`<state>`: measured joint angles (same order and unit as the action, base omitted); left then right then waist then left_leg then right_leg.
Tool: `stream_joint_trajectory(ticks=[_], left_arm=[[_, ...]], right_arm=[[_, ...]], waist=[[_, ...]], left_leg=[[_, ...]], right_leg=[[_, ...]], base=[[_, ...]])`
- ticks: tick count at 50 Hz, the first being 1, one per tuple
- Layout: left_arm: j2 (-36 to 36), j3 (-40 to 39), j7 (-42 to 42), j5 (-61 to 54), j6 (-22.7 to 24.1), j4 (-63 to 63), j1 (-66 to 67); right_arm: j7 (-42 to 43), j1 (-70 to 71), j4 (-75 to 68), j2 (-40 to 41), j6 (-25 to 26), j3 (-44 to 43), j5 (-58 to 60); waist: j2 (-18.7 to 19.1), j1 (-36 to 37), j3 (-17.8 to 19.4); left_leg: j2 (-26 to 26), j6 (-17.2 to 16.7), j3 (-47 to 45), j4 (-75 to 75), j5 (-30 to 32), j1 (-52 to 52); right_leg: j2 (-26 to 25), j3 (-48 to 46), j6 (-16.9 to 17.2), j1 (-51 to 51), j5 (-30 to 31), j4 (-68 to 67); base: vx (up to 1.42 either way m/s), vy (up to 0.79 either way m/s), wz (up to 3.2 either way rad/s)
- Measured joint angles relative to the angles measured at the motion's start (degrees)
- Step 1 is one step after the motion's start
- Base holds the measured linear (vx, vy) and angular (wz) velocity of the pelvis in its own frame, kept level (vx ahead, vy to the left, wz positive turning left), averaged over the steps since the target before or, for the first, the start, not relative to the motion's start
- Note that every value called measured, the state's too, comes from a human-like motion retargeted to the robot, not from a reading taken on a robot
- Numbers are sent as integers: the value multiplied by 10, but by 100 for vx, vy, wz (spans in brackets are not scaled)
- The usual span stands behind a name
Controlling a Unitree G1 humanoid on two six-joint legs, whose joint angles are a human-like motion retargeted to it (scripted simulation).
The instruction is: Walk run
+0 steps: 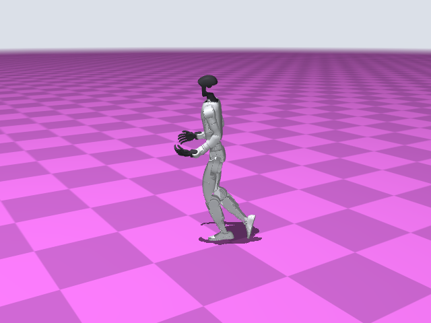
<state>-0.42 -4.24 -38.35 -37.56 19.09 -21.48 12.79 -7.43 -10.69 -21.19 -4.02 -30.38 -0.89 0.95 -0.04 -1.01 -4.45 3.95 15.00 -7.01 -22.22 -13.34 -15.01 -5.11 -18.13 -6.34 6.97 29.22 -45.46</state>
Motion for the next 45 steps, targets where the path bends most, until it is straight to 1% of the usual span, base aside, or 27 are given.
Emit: stream_joint_trajectory(ticks=[2, 4, 8, 10, 11, 12, 13, 15, 17, 18, 19, 20, 22, 24, 26, 27, 30, 32, 35, 36, 37, 38, 39, 40, 42, 43, 45], left_arm=[[-15, 22, 40, 2, 34, -2, -27], [-24, 39, 70, 2, 55, 4, -49], [-24, 56, 83, -20, 68, 34, -66], [-19, 54, 79, -37, 61, 45, -65], [-13, 49, 75, -50, 52, 49, -65], [-7, 44, 71, -62, 44, 52, -63], [0, 38, 68, -72, 38, 55, -60], [19, 30, 63, -90, 30, 63, -51], [37, 20, 51, -97, 24, 70, -30], [40, 11, 36, -91, 18, 66, -18], [36, 3, 23, -80, 9, 59, -9], [27, -4, 11, -67, -1, 51, -2], [-1, -9, 34, -48, 7, 43, 17], [-19, -12, 59, -41, 26, 44, 39], [-31, -16, 64, -43, 32, 47, 59], [-33, -19, 63, -43, 30, 48, 68], [-26, -22, 49, -39, 15, 47, 90], [-17, -17, 46, -33, 11, 45, 96], [-6, 2, 59, -23, 13, 45, 87], [-5, 8, 66, -21, 16, 49, 85], [-5, 14, 72, -20, 20, 53, 83], [-6, 21, 78, -20, 25, 57, 84], [-6, 32, 80, -23, 32, 57, 81], [-5, 44, 80, -27, 39, 54, 75], [-11, 19, 76, -47, 36, 46, 27], [-12, 18, 73, -49, 28, 41, 6], [-21, 21, 69, -47, 21, 34, -31]], right_arm=[[-6, -89, -23, 0, -17, -9, -26], [-19, -176, -32, 9, -31, -36, -43], [-12, -301, -44, 22, -52, -80, -34], [3, -335, -45, 28, -61, -96, -28], [13, -341, -43, 29, -64, -98, -25], [23, -343, -39, 30, -66, -98, -23], [32, -340, -33, 29, -66, -93, -19], [51, -318, -15, 29, -57, -78, -8], [69, -278, 7, 35, -44, -56, 0], [79, -249, 14, 42, -37, -44, -5], [82, -205, 17, 48, -34, -43, -17], [82, -154, 19, 54, -32, -48, -32], [71, -50, 28, 45, -37, -34, -54], [77, 53, 38, 26, -40, -3, -57], [85, 130, 62, 4, -37, 28, -50], [84, 160, 76, -7, -34, 41, -49], [67, 214, 122, -39, -28, 58, -60], [59, 225, 145, -64, -23, 55, -61], [53, 219, 161, -93, -14, 32, -41], [52, 208, 157, -98, -13, 26, -29], [50, 194, 152, -101, -12, 22, -17], [46, 173, 144, -103, -11, 21, -3], [37, 144, 130, -99, -12, 12, 14], [25, 111, 113, -92, -14, -2, 33], [8, 45, 80, -63, -18, 8, 57], [8, 5, 65, -46, -18, 10, 57], [6, -84, 42, -22, -26, 0, 36]], waist=[[25, -6, 4], [34, -36, 10], [39, -141, 10], [30, -188, 9], [28, -199, 10], [25, -206, 10], [22, -202, 9], [7, -196, 2], [20, -186, -1], [43, -177, 4], [49, -170, 3], [48, -164, -2], [10, -168, -20], [-2, -153, -16], [-18, -124, -9], [-28, -105, -8], [-40, -53, -4], [-42, -20, 4], [-42, 4, 19], [-37, 12, 24], [-40, 13, 27], [-58, -1, 26], [-71, -20, 24], [-81, -41, 20], [-59, -62, 21], [-30, -49, 18], [1, -49, 19]], left_leg=[[0, 0, 26, 25, 7, 36], [15, 0, 65, 64, 43, 71], [41, -24, 152, 120, 150, 145], [43, -43, 163, 129, 207, 182], [40, -53, 162, 128, 238, 200], [38, -66, 157, 124, 271, 217], [37, -81, 144, 115, 305, 230], [44, -130, 105, 75, 381, 249], [16, -191, 57, -75, 433, 211], [-22, -216, 45, -193, 433, 173], [-34, -228, 48, -268, 433, 139], [-32, -232, 59, -322, 433, 108], [14, -185, 43, -315, 382, 57], [8, -149, 13, -311, 291, 7], [-12, -127, -28, -279, 206, -45], [-20, -120, -48, -245, 179, -68], [-30, -105, -77, -71, 157, -104], [-13, -108, -55, 48, 137, -101], [-2, -153, -12, 134, 140, -84], [-11, -121, -29, 125, 194, -79], [-3, -86, -40, 110, 209, -70], [34, -41, -43, 81, 145, -56], [57, -34, -28, 46, 102, -44], [71, -47, -4, 8, 70, -34], [42, -53, -14, -16, 43, -29], [5, -61, -8, 2, 42, -14], [-26, -74, 16, 26, 35, 22]], right_leg=[[15, 12, -21, 51, -89, -14], [39, 14, -13, 106, -165, 8], [68, 29, 41, 183, -242, 163], [65, 72, 73, 201, -273, 262], [68, 91, 103, 201, -291, 304], [72, 97, 119, 202, -300, 335], [80, 80, 108, 201, -288, 348], [91, 5, 51, 192, -220, 336], [32, 95, 13, 173, -304, 283], [-30, 144, 0, 165, -335, 257], [-34, 139, 0, 152, -344, 252], [-9, 106, 6, 136, -342, 257], [15, 135, -5, 98, -338, 289], [2, 173, -15, 59, -330, 313], [8, 171, -21, 19, -290, 345], [14, 162, -22, 1, -263, 359], [2, 163, -22, -53, -184, 387], [-5, 145, -27, -96, -129, 397], [-10, 106, -26, -146, -47, 374], [-12, 97, -17, -154, -15, 343], [-7, 92, -3, -151, 6, 287], [16, 91, 21, -128, 7, 180], [32, 79, 32, -99, 8, 76], [45, 60, 36, -67, 8, -28], [67, 37, 14, -18, 7, -98], [35, 40, -4, 8, 4, -77], [-4, 39, -17, 59, -55, -59]], base=[[123, -14, 122], [111, -29, 214], [103, -47, 255], [122, -76, 181], [106, -63, 93], [108, -62, 6], [119, -68, -46], [116, -58, -80], [132, -59, -86], [145, -61, -63], [143, -56, -29], [112, -40, -10], [77, -21, -44], [116, -28, -106], [125, -33, -142], [86, -23, -162], [122, -31, -115], [140, -29, -70], [116, -22, -14], [128, -19, -10], [134, -17, 18], [151, -11, 96], [171, -6, 167], [155, -7, 113], [116, -19, -31], [112, -32, -69], [117, -42, 13]])
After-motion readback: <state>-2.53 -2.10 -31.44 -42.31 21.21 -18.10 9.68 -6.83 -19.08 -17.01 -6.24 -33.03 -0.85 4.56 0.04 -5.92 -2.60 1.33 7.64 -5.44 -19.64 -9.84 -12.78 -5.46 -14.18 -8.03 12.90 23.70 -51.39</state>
